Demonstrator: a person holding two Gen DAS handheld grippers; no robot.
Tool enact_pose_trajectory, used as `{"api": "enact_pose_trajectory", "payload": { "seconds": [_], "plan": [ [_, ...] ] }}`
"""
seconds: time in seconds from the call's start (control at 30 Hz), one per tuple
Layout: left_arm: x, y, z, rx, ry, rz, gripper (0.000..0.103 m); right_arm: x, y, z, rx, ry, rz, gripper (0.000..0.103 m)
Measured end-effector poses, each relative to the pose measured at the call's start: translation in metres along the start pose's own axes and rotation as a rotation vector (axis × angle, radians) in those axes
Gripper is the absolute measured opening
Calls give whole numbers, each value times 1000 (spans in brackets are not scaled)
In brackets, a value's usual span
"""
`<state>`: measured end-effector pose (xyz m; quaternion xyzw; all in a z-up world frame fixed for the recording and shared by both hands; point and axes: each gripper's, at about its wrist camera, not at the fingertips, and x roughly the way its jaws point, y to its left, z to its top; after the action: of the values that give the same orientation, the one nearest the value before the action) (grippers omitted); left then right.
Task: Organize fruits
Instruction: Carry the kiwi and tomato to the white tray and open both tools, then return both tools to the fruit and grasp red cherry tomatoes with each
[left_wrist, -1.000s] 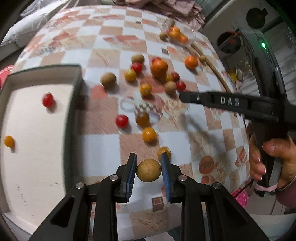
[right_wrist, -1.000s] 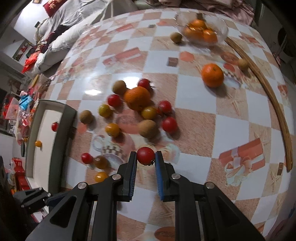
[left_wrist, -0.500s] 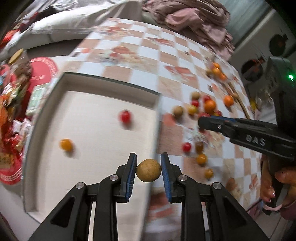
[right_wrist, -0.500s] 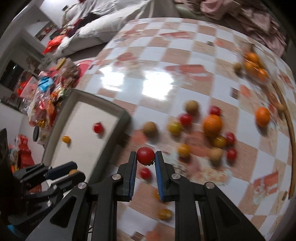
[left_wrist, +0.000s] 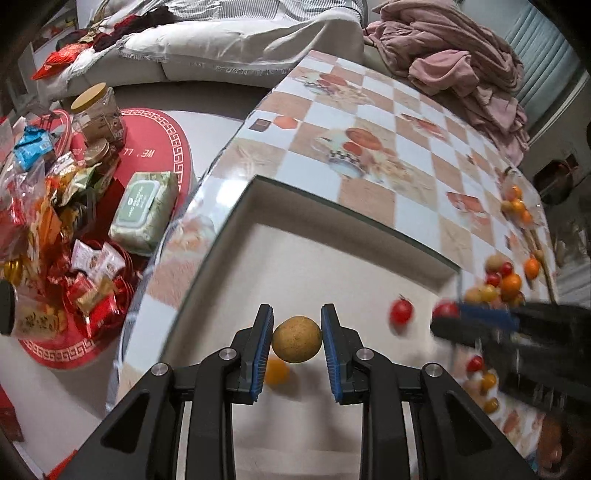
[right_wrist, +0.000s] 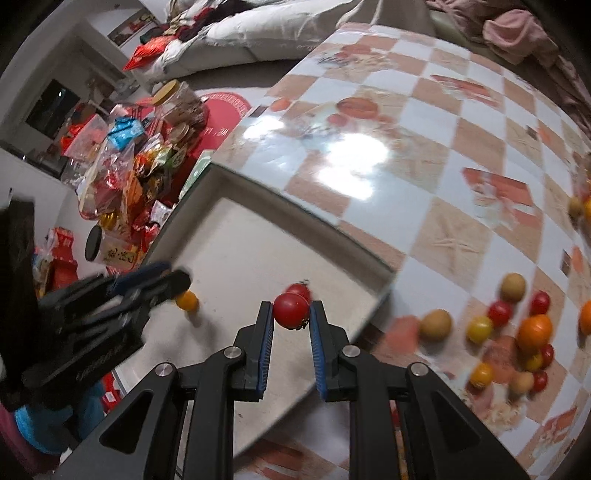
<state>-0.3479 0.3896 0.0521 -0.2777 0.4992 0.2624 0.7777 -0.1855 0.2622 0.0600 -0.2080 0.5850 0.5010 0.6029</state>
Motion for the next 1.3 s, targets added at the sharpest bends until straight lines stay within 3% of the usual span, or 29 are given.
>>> {"api": "enact_pose_trajectory", "payload": {
  "seconds": [0.47,0.5,0.53,0.67,0.77,0.83,1.0,1.1,1.3],
  "plan": [
    [43,-9,22,117,66,29,29,43,22,-22,-124,109,-46,22],
    [44,-9,23,123,74,32,42,45,23,-24,-132,113,-52,22],
    [45,-9,23,125,77,36,63,47,24,-26,-140,115,-60,22],
    [42,-7,24,118,56,44,66,46,29,-31,-182,97,-82,25],
    [42,-6,24,117,62,48,66,44,29,-32,-181,91,-74,38],
    [40,-7,24,120,61,43,66,41,30,-34,-193,78,-80,58],
    [24,-6,28,112,38,39,66,21,39,-41,-236,27,-63,65],
    [13,-7,30,100,26,49,66,2,40,-46,-249,-12,-66,77],
    [-5,-35,17,144,15,41,66,-29,9,-56,-121,-49,-80,78]
  ]
}}
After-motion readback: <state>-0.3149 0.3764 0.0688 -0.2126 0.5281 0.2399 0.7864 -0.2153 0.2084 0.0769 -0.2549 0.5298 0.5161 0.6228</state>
